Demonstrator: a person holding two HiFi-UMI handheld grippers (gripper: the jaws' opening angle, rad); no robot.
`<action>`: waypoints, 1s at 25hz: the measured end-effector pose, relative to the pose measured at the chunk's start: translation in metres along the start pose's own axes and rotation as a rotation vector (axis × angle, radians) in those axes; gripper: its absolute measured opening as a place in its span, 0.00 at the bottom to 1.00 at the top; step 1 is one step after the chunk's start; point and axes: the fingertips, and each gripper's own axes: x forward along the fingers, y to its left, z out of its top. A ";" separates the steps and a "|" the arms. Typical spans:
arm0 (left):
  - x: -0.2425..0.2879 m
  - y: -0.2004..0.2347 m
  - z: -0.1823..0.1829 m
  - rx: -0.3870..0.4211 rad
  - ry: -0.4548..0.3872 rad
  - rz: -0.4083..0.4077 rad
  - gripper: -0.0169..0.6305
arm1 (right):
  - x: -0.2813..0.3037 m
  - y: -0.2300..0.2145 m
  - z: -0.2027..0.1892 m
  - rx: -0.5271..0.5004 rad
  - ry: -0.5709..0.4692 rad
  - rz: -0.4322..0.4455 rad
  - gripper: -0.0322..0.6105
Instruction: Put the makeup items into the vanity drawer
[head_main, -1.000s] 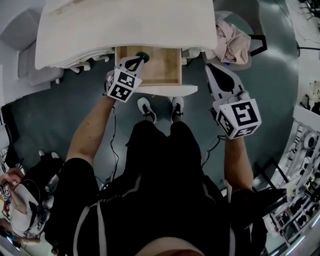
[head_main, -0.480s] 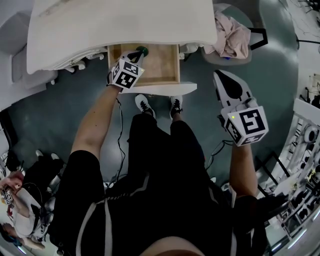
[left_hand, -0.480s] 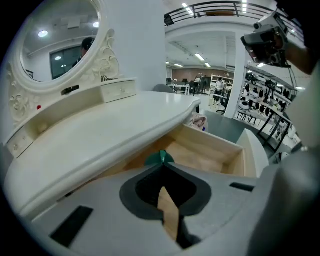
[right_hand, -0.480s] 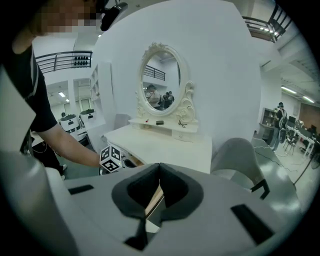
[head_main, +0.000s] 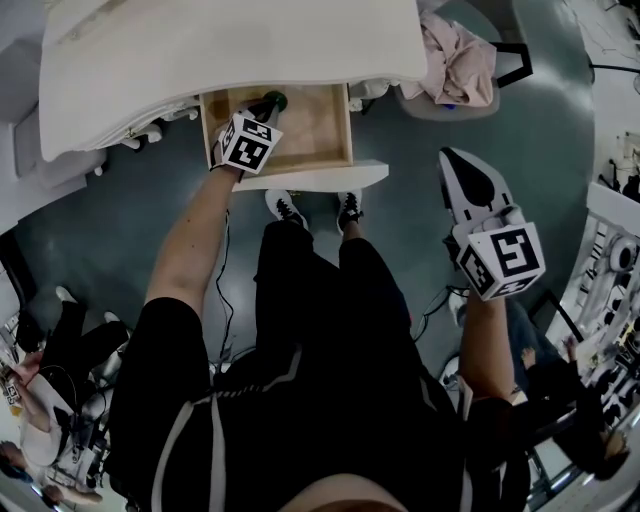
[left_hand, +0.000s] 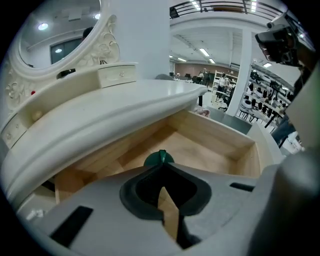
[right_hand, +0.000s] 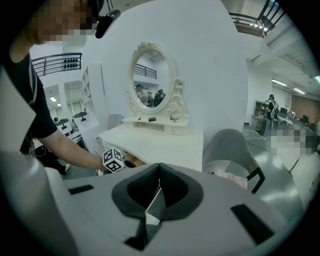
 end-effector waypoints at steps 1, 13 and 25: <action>0.001 0.000 -0.001 -0.003 0.005 -0.003 0.03 | 0.000 0.000 -0.001 0.000 0.001 0.002 0.06; 0.014 -0.019 -0.023 0.044 0.149 -0.088 0.03 | 0.004 -0.001 -0.003 0.004 0.006 0.014 0.06; 0.030 -0.019 -0.038 0.141 0.226 -0.078 0.04 | 0.012 -0.007 -0.006 0.023 0.008 0.025 0.06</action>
